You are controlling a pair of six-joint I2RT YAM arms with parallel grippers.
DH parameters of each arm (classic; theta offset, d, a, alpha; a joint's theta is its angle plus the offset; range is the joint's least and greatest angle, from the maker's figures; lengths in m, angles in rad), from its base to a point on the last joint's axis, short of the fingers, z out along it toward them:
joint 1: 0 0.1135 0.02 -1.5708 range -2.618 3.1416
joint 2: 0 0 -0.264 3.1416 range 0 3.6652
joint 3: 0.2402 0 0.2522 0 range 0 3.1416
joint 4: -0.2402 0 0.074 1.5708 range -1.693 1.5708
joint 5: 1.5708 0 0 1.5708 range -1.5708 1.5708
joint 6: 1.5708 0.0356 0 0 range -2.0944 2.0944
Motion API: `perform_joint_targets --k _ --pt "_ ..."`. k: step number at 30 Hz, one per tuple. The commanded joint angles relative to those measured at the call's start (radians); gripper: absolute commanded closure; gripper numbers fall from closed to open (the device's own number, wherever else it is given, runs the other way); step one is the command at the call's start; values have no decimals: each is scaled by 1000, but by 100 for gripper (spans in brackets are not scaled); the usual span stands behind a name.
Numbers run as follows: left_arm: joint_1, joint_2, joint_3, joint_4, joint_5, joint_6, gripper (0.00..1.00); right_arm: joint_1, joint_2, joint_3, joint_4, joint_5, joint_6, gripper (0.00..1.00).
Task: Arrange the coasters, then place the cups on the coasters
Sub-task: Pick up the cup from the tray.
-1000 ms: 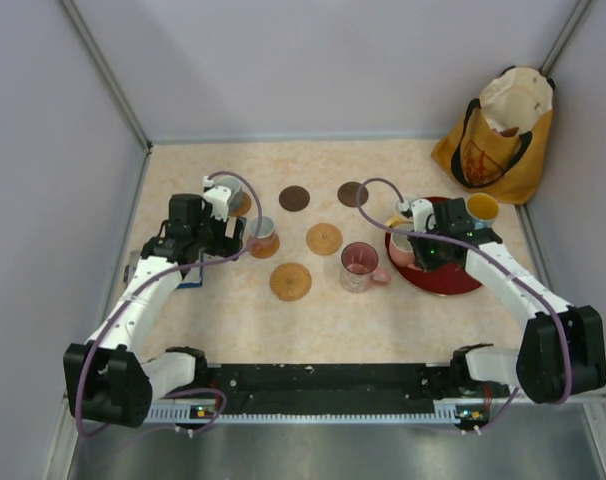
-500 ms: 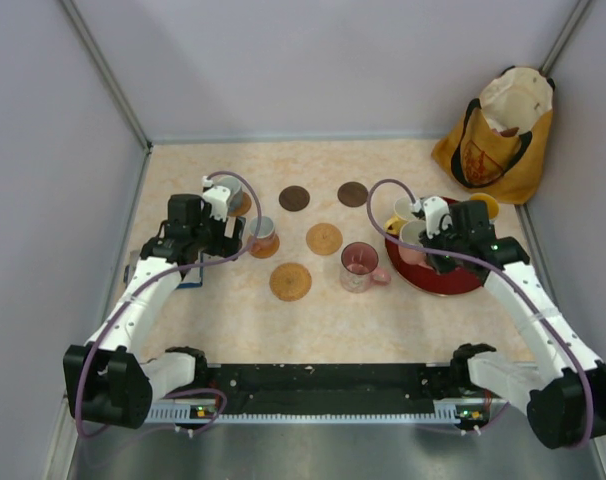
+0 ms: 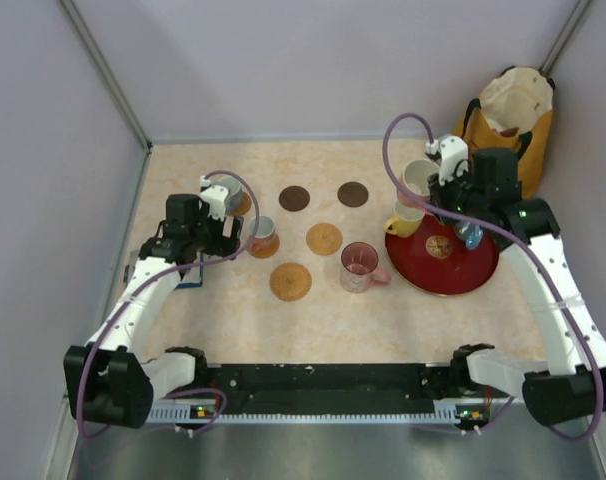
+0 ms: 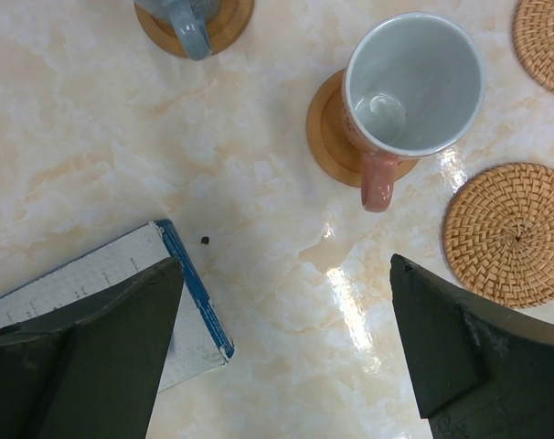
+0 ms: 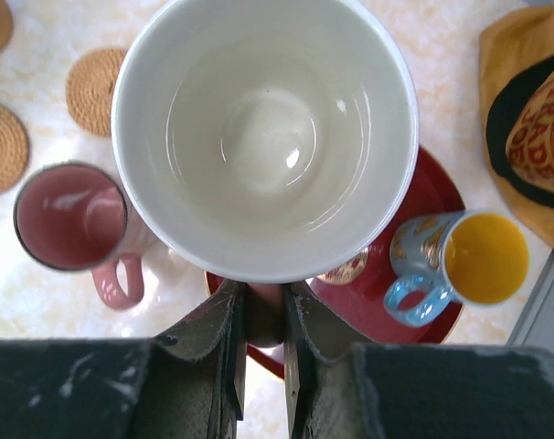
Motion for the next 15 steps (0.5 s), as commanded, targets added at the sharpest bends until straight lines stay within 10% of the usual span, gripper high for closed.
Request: perform_joint_targets --k 1,15 --pt "29 -33 3 28 -6 13 1 27 153 204 110 -36 68 100" --pt "247 -116 -44 -23 -61 73 1 252 774 801 165 52 160 100"
